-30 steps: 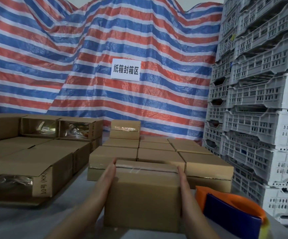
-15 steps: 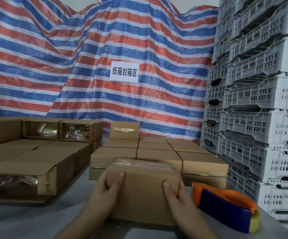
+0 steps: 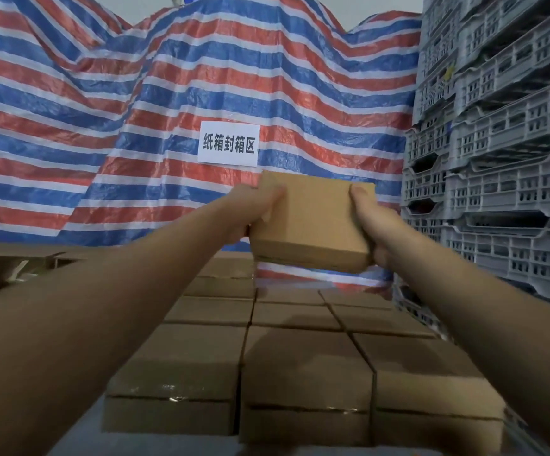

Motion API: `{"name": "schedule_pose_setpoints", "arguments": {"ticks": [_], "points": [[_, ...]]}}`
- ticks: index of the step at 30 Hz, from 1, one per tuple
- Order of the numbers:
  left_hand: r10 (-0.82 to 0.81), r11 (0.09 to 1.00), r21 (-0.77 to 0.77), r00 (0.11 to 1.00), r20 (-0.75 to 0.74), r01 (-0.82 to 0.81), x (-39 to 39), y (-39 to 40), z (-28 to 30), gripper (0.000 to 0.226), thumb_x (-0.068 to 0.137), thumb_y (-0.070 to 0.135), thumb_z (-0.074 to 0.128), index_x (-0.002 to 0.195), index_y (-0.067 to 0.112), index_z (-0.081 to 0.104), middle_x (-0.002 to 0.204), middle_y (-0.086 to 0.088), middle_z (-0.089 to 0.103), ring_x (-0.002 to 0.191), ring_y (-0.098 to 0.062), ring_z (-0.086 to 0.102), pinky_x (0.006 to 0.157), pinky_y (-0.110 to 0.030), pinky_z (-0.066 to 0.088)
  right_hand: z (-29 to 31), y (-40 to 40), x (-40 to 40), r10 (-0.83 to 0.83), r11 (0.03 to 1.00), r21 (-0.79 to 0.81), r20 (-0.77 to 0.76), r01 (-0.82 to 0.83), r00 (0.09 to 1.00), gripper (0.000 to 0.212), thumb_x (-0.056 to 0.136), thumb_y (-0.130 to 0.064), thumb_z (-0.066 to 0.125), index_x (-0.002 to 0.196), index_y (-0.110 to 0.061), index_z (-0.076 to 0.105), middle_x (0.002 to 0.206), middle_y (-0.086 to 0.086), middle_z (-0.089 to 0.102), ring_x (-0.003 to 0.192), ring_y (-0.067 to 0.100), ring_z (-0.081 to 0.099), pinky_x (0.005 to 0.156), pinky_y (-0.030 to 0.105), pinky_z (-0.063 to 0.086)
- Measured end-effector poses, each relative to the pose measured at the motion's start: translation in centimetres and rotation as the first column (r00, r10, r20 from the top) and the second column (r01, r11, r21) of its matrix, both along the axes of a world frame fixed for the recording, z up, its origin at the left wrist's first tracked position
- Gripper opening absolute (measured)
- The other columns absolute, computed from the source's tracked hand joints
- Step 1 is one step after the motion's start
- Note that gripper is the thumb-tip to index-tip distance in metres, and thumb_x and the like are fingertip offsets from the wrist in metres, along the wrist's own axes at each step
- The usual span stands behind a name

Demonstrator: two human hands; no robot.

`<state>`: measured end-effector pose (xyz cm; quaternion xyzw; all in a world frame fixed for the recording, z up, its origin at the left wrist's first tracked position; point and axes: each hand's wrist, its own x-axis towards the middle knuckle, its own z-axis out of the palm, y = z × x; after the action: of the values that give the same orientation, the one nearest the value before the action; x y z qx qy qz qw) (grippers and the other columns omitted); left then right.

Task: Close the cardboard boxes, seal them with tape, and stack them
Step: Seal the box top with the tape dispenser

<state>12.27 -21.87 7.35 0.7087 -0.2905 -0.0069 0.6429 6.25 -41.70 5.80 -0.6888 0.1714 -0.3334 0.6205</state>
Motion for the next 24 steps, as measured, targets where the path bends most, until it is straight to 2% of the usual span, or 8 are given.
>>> {"name": "schedule_pose_setpoints", "arguments": {"ticks": [2,6,10,13,17,19,22,24], "points": [[-0.002,0.999,0.040,1.000,-0.007,0.002,4.0,-2.7,-0.3,0.055,0.099,0.035,0.056,0.139,0.000,0.043,0.118,-0.011,0.060,0.098,-0.027,0.063,0.072,-0.038,0.055,0.1,-2.6,3.6,0.028,1.000,-0.004,-0.058,-0.029,0.998,0.072,0.091,-0.071,0.047,0.137,-0.015,0.049,0.119,0.011,0.065,0.100,0.032,0.065,0.078,0.044,0.054],[0.114,0.991,0.078,0.993,-0.008,-0.113,10.5,-7.5,-0.7,0.061,0.096,0.039,0.060,0.139,0.001,0.042,0.126,-0.015,0.060,0.098,-0.028,0.063,0.077,-0.040,0.055,-0.5,-6.1,9.6,0.111,0.994,0.036,-0.169,-0.106,0.979,0.052,0.095,-0.069,0.040,0.102,-0.020,0.056,0.088,0.009,0.066,0.076,0.027,0.064,0.064,0.044,0.050],[0.142,0.984,0.110,0.989,-0.035,-0.138,15.3,-11.6,-1.7,0.052,0.099,0.038,0.054,0.137,0.003,0.045,0.113,-0.010,0.061,0.084,-0.024,0.060,0.063,-0.035,0.049,-1.4,-9.4,13.9,0.162,0.985,0.094,-0.184,-0.147,0.970,0.034,0.094,-0.054,0.046,0.094,-0.023,0.061,0.075,0.002,0.065,0.071,0.025,0.063,0.079,0.042,0.051],[0.176,0.963,0.209,0.984,0.002,-0.173,17.8,-13.9,-2.4,0.051,0.102,0.038,0.047,0.140,0.004,0.043,0.134,-0.012,0.054,0.106,-0.028,0.059,0.071,-0.036,0.048,-2.4,-11.0,16.2,0.188,0.979,0.121,-0.201,-0.166,0.961,0.024,0.094,-0.039,0.047,0.083,-0.021,0.059,0.070,0.002,0.061,0.070,0.024,0.059,0.092,0.048,0.046],[0.163,0.905,0.391,0.986,0.036,-0.164,19.8,-15.2,-2.8,0.019,0.105,0.019,0.041,0.117,0.008,0.050,0.111,-0.014,0.055,0.111,-0.030,0.057,0.092,-0.037,0.046,-3.2,-12.2,18.5,0.168,0.985,0.089,-0.289,-0.148,0.943,0.022,0.097,-0.036,0.051,0.085,-0.019,0.060,0.064,0.005,0.066,0.068,0.025,0.061,0.077,0.046,0.050],[0.155,0.838,0.521,0.986,0.057,-0.162,20.7,-15.4,-3.3,0.025,0.105,0.014,0.036,0.114,-0.002,0.054,0.109,-0.018,0.061,0.113,-0.032,0.057,0.102,-0.042,0.043,-3.3,-12.5,19.6,0.159,0.987,0.057,-0.363,-0.149,0.918,0.025,0.097,-0.038,0.055,0.088,-0.015,0.061,0.056,0.006,0.068,0.068,0.027,0.064,0.069,0.050,0.052],[0.157,0.732,0.651,0.979,0.129,-0.203,22.2,-15.6,-4.0,0.037,0.103,0.013,0.037,0.129,-0.009,0.053,0.121,-0.023,0.060,0.120,-0.037,0.056,0.104,-0.045,0.044,-3.7,-12.5,21.2,0.148,0.987,0.013,-0.491,-0.163,0.859,0.036,0.097,-0.046,0.057,0.090,-0.011,0.062,0.074,0.014,0.072,0.076,0.030,0.067,0.071,0.057,0.053],[0.149,0.675,0.708,0.978,0.143,-0.207,22.9,-15.7,-4.8,0.037,0.102,0.015,0.039,0.127,-0.008,0.054,0.098,-0.019,0.060,0.112,-0.036,0.059,0.102,-0.045,0.047,-4.6,-12.6,22.3,0.123,0.988,-0.011,-0.558,-0.156,0.821,0.042,0.097,-0.050,0.056,0.097,-0.009,0.063,0.095,0.017,0.072,0.089,0.034,0.069,0.078,0.060,0.055]]}}
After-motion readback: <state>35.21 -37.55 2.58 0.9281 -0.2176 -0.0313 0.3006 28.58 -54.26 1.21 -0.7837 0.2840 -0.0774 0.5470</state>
